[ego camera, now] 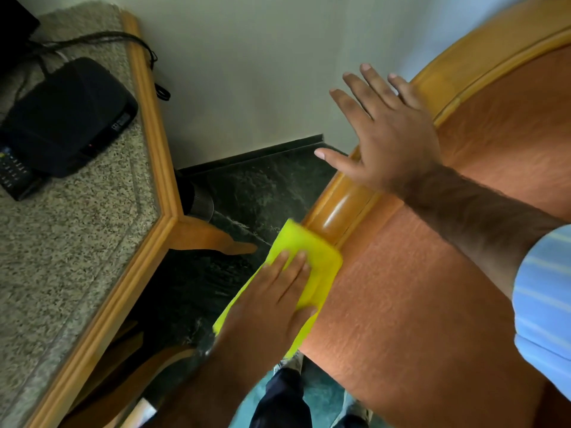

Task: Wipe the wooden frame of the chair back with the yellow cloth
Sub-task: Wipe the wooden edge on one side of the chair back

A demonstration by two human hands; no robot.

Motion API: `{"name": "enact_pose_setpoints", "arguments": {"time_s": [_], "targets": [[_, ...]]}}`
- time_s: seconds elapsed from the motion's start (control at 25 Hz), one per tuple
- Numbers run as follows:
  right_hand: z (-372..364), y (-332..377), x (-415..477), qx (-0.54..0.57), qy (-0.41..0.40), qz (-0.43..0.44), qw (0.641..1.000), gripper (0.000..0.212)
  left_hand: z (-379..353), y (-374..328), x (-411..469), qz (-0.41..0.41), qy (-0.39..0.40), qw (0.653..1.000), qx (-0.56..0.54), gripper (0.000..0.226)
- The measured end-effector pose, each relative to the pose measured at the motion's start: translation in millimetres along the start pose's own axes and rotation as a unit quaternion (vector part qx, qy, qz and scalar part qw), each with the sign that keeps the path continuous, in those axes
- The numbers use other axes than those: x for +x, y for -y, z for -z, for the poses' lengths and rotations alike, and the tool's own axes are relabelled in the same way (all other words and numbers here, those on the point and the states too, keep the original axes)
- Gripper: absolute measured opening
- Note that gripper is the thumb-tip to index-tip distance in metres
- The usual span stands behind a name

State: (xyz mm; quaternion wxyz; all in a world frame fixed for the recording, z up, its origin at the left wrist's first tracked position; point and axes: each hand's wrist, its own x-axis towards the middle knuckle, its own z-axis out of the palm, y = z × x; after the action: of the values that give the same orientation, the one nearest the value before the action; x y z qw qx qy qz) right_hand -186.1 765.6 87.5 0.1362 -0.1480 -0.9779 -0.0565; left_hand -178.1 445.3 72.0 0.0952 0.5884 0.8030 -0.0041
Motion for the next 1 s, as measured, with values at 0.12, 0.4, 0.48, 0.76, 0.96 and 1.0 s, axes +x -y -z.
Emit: {"name": "enact_pose_setpoints", "arguments": {"time_s": [0.12, 0.4, 0.48, 0.76, 0.96, 1.0], "targets": [[1.5, -1.4, 1.4, 0.005, 0.013, -0.005, 1.000, 0.089, -6.3, 9.4, -55.3, -0.023, 0.015, 0.998, 0.049, 0.064], [-3.7, -0.4, -0.2, 0.014, -0.021, 0.002, 1.000, 0.088, -13.7, -12.3, 38.2, 0.016, -0.016, 1.000, 0.015, 0.066], [-4.8, -1.6, -2.2, 0.006, -0.028, -0.004, 1.000, 0.088, -12.3, -19.2, 60.8, 0.035, -0.044, 0.998, -0.008, 0.065], [3.9, -1.8, 3.2, 0.010, 0.021, -0.008, 1.000, 0.091, -1.5, 7.2, -28.1, -0.010, -0.001, 1.000, 0.007, 0.062], [1.3, 0.5, 1.8, 0.022, 0.020, -0.007, 1.000, 0.092, -3.5, 14.2, -36.3, -0.027, 0.017, 0.999, 0.007, 0.061], [0.5, -0.7, 1.1, 0.025, 0.014, -0.008, 1.000, 0.093, -4.8, 11.2, -17.2, -0.029, 0.005, 1.000, 0.004, 0.059]]}}
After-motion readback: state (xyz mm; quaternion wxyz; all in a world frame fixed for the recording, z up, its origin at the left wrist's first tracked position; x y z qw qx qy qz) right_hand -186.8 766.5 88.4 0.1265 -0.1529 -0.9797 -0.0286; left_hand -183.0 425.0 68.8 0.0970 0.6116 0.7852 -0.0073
